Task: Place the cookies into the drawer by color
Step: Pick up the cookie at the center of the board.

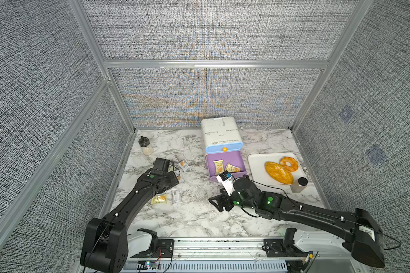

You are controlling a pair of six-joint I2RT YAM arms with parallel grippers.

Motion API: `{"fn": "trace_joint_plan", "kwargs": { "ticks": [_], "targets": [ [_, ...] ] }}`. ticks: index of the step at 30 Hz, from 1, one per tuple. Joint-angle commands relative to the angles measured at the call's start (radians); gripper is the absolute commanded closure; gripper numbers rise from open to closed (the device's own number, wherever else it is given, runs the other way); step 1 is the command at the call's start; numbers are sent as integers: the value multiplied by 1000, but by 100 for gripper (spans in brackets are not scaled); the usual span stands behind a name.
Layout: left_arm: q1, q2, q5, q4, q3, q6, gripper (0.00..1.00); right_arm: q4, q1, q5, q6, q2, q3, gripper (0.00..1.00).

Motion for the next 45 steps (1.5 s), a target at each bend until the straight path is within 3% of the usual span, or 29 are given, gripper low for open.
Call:
{"fn": "trace_joint_plan", "kwargs": {
  "ticks": [1, 9, 23, 30, 37, 45],
  "targets": [
    [37, 18, -24, -20, 3, 19, 34, 7, 1, 43, 30, 1, 5, 14],
    [124, 136, 156, 159, -40, -22, 33, -12, -7, 52, 34, -31, -27, 14],
    [314, 240, 223, 178, 74, -7, 34, -2, -23, 38, 27, -59, -63, 14],
    [361, 377, 272, 179, 153, 5, 34, 2, -26, 33, 31, -65, -71, 14],
    [361, 487, 294, 218, 180, 7, 46, -4, -27, 35, 34, -76, -72, 14],
    [361, 464, 282, 227, 157, 11, 72, -17, -27, 37, 34, -91, -73, 14]
  ]
}}
